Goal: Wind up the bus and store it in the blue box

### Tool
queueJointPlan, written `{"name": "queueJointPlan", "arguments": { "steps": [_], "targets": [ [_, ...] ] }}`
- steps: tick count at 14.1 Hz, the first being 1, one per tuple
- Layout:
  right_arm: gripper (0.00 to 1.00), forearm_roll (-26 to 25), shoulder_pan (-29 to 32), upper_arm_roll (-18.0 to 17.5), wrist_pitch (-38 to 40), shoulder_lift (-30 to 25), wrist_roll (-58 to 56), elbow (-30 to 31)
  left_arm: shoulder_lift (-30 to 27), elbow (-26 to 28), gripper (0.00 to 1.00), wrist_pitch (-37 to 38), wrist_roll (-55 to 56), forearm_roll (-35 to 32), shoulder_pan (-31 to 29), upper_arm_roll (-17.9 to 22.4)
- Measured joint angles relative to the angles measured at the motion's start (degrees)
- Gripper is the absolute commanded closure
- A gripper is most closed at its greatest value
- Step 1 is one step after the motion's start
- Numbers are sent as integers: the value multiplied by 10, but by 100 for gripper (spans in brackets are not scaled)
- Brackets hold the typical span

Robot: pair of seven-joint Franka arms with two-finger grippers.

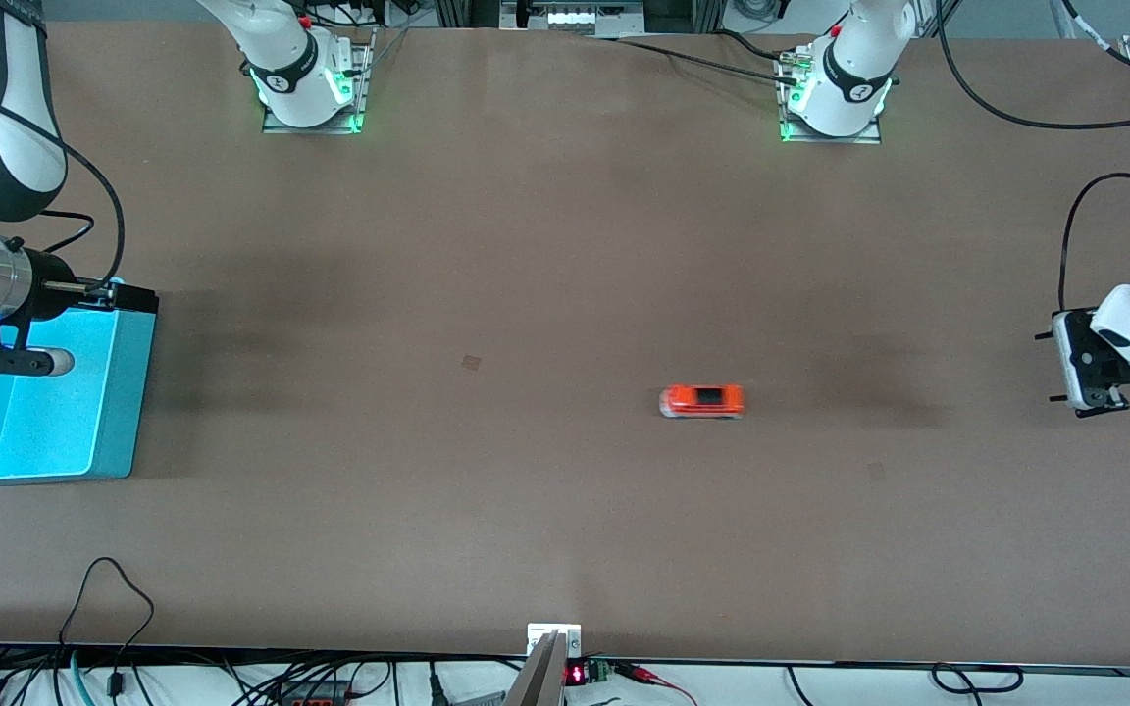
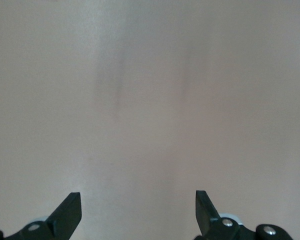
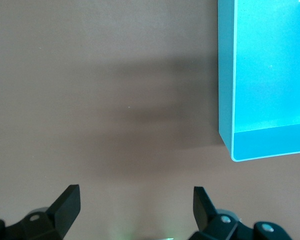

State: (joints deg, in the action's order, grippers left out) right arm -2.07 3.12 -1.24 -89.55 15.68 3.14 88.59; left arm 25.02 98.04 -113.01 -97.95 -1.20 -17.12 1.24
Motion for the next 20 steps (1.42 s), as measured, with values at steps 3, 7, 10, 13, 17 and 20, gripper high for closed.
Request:
{"name": "queueJointPlan", "arguments": {
  "steps": [3, 7, 10, 13, 17, 20],
  "targets": [
    [0, 0, 4, 0, 0, 3, 0, 0, -31, -1, 0, 42, 34, -8, 0, 0],
    [0, 0, 5, 0, 0, 4, -2, 0, -84, -2, 0, 113, 131, -23, 1, -6],
    [0, 0, 6, 0, 0, 4, -6, 0, -125, -2, 0, 168, 229, -24, 6, -22],
    [0, 0, 7, 0, 0, 4, -9, 0, -155, -2, 0, 204, 324, -25, 9, -28],
    [0, 0, 8, 0, 0, 4, -10, 0, -173, -4, 0, 245, 443, -25, 9, -42],
    [0, 0, 8, 0, 0, 5, -10, 0, -178, -13, 0, 256, 507, -25, 9, -60]
  ]
}}
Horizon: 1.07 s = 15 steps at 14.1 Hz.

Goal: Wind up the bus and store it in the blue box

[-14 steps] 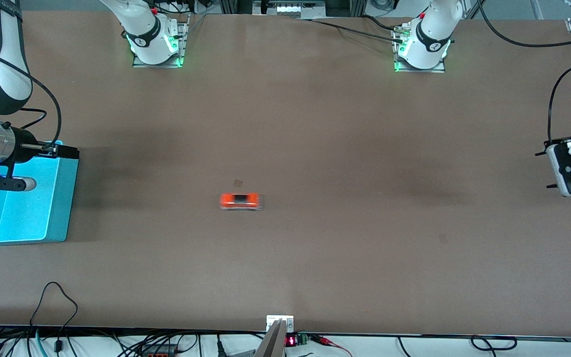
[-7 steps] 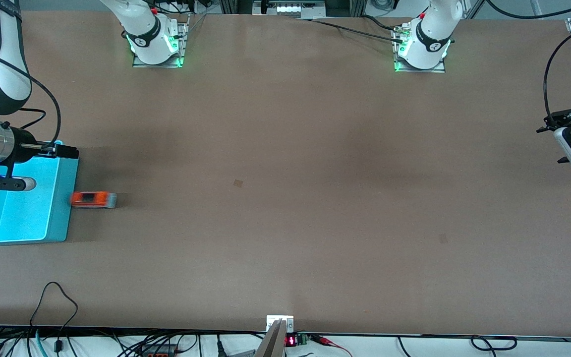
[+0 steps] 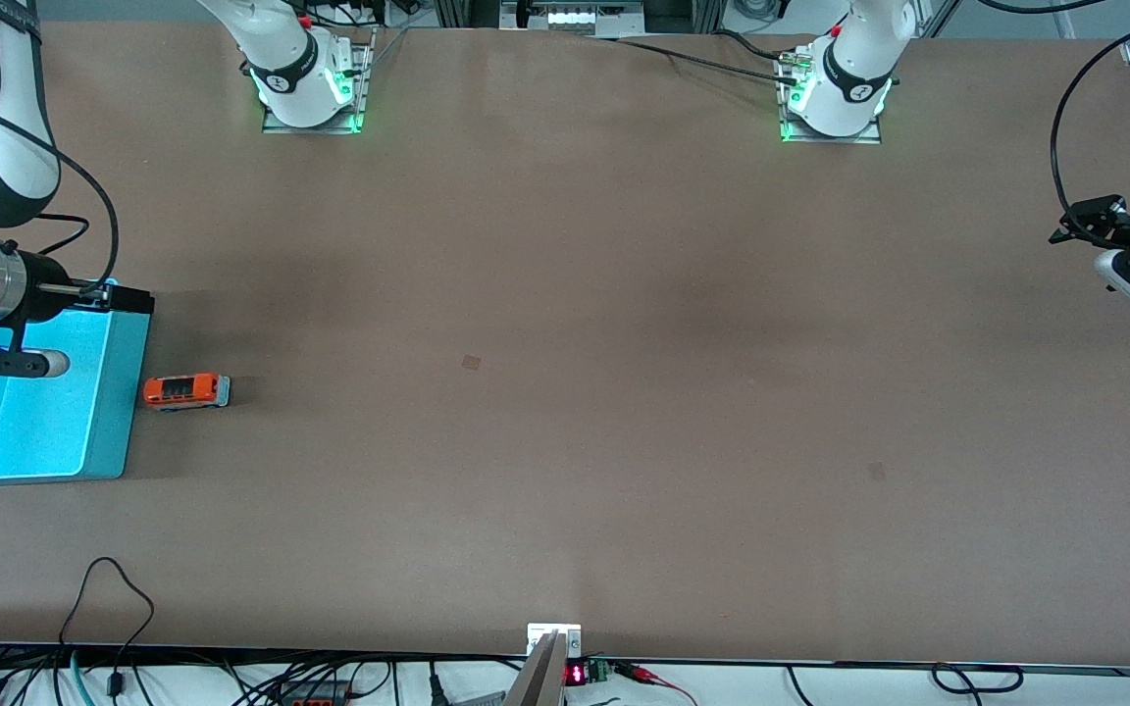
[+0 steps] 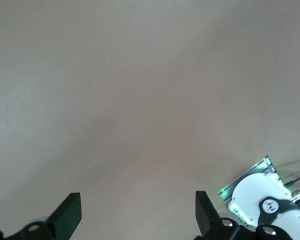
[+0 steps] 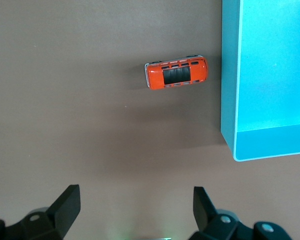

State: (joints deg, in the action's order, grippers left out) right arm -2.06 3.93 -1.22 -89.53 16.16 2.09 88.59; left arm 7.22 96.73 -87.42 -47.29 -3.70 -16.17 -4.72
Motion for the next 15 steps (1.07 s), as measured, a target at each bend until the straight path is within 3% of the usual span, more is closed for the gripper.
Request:
{"name": "queueJointPlan", "arguments": {
  "steps": [7, 11, 15],
  "targets": [
    [0, 0, 19, 0, 1, 5, -59, 0, 0, -31, 0, 17, 144, 0, 1, -53],
    [0, 1, 32, 1, -1, 15, -169, 0, -1, -55, 0, 27, 282, 0, 1, -90],
    [0, 1, 58, -5, -63, 34, -324, 29, -1, -70, 0, 30, 419, 0, 15, -91]
  ]
}}
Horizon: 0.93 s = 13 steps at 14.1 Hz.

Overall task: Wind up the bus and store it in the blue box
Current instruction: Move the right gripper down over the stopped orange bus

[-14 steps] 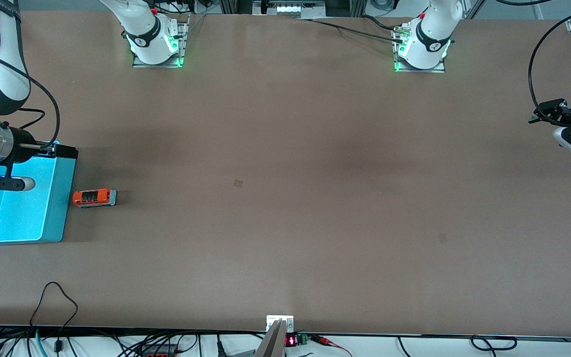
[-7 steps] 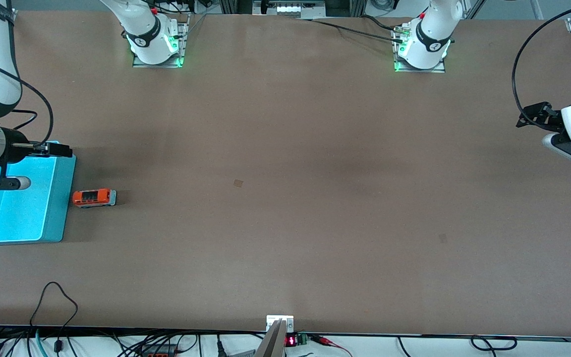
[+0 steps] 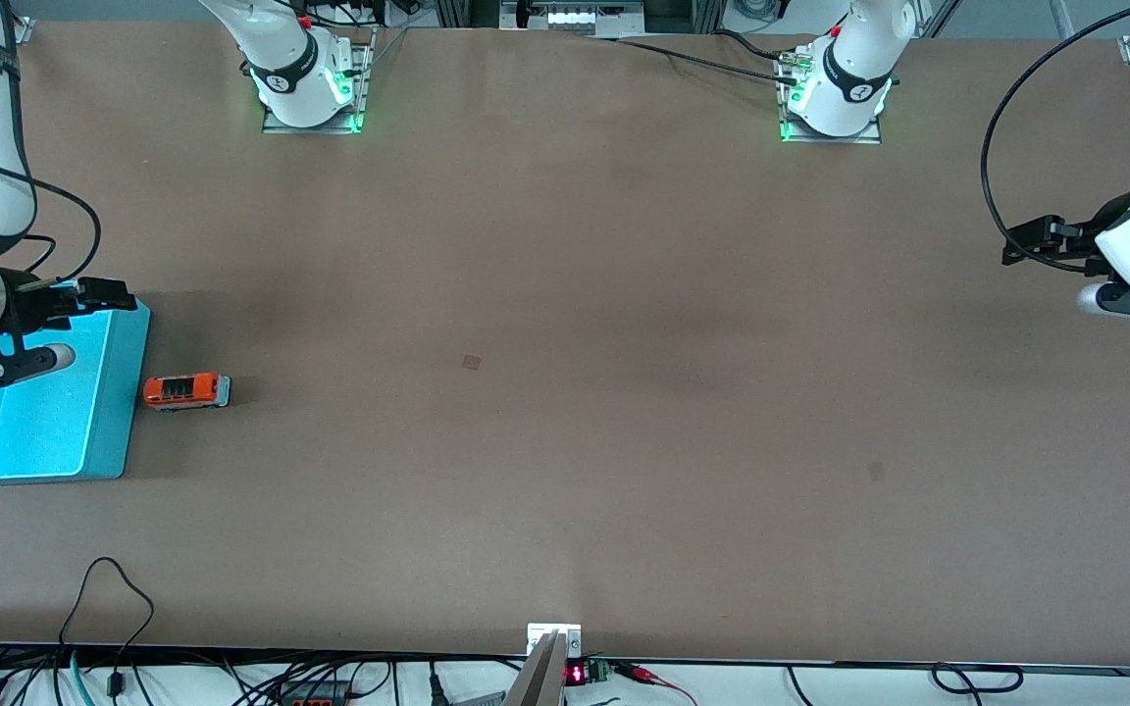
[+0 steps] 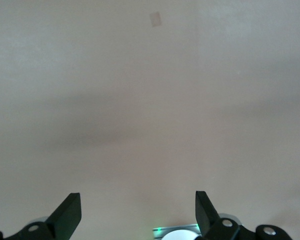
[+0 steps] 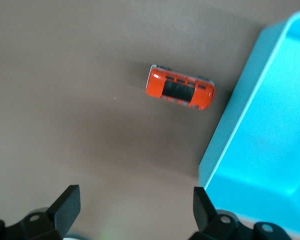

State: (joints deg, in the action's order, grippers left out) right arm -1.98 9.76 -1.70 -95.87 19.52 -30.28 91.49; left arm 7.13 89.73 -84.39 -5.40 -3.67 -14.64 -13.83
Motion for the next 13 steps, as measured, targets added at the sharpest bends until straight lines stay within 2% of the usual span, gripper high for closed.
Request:
{"name": "queueJointPlan", "arguments": {
  "steps": [2, 4, 7, 9, 13],
  "targets": [
    [0, -9, 26, -25, -57, 5, -85, 28, -3, 0, 0, -15, 40, 0, 57, 41],
    [0, -35, 56, -62, -110, 7, -156, 58, -13, 7, 0, -65, 51, 1, 125, 107],
    [0, -60, 74, -92, -193, 24, -302, 80, -49, 45, 0, -108, 52, 11, 170, 161],
    [0, -61, 82, -96, -238, 45, -389, 90, -65, 61, 0, -114, 52, 29, 186, 183],
    [0, -61, 98, -110, -289, 87, -500, 96, -69, 68, 0, -109, 51, 32, 192, 188]
  ]
}}
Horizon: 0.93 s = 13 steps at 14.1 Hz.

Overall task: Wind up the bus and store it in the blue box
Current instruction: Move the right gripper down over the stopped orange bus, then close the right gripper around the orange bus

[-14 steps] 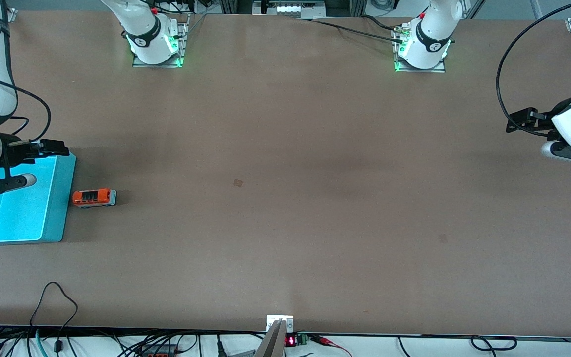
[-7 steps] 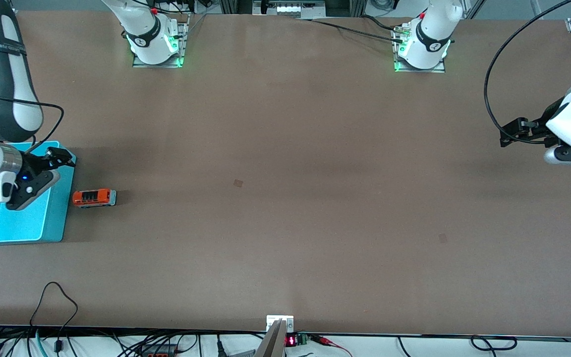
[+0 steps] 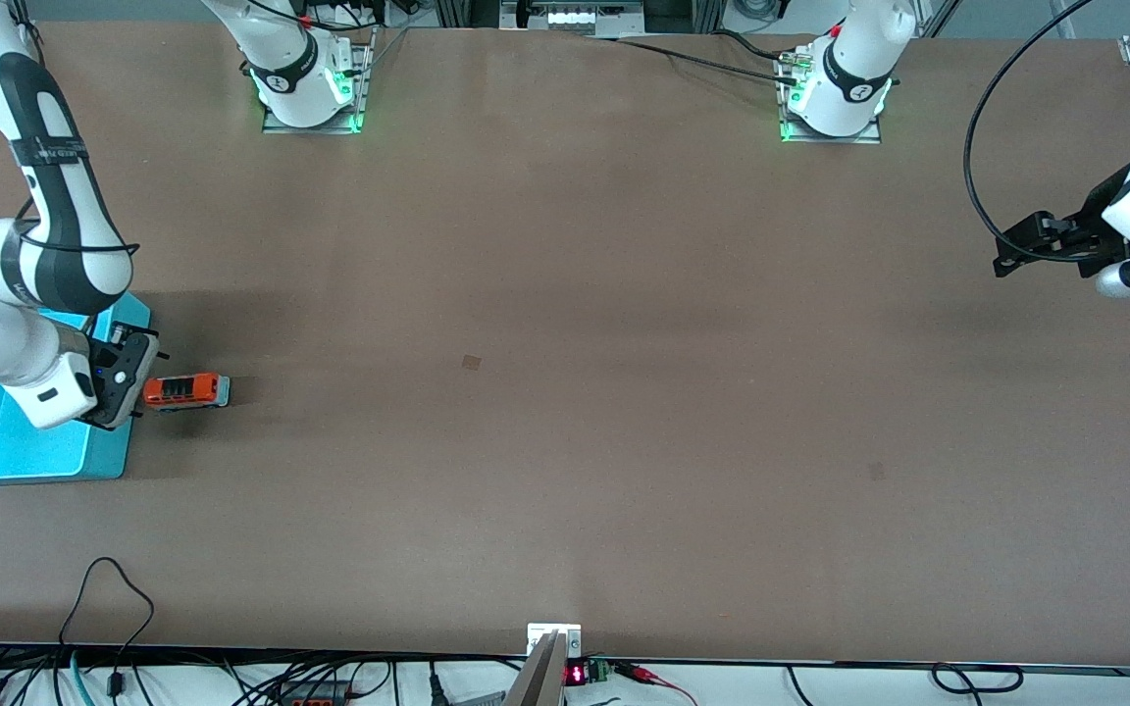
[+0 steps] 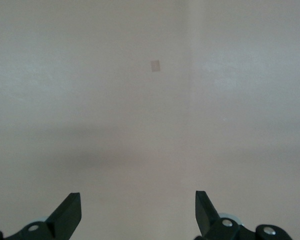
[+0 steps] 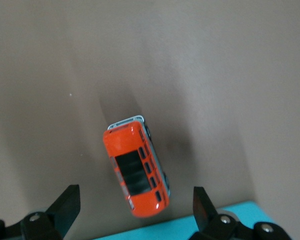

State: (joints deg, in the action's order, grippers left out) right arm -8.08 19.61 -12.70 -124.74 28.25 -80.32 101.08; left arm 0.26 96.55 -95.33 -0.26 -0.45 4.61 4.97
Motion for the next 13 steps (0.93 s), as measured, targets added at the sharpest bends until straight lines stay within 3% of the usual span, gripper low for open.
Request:
{"name": "queueJointPlan", "arguments": {
  "steps": [8, 13],
  "targets": [
    [0, -34, 3, -8, -15, 15, -50, 17, 0, 0, 0, 2, 0, 0, -10, -16],
    [0, -36, 18, -7, -70, 18, -64, 60, 0, 0, 0, 4, 0, 0, -11, -19]
  ]
}}
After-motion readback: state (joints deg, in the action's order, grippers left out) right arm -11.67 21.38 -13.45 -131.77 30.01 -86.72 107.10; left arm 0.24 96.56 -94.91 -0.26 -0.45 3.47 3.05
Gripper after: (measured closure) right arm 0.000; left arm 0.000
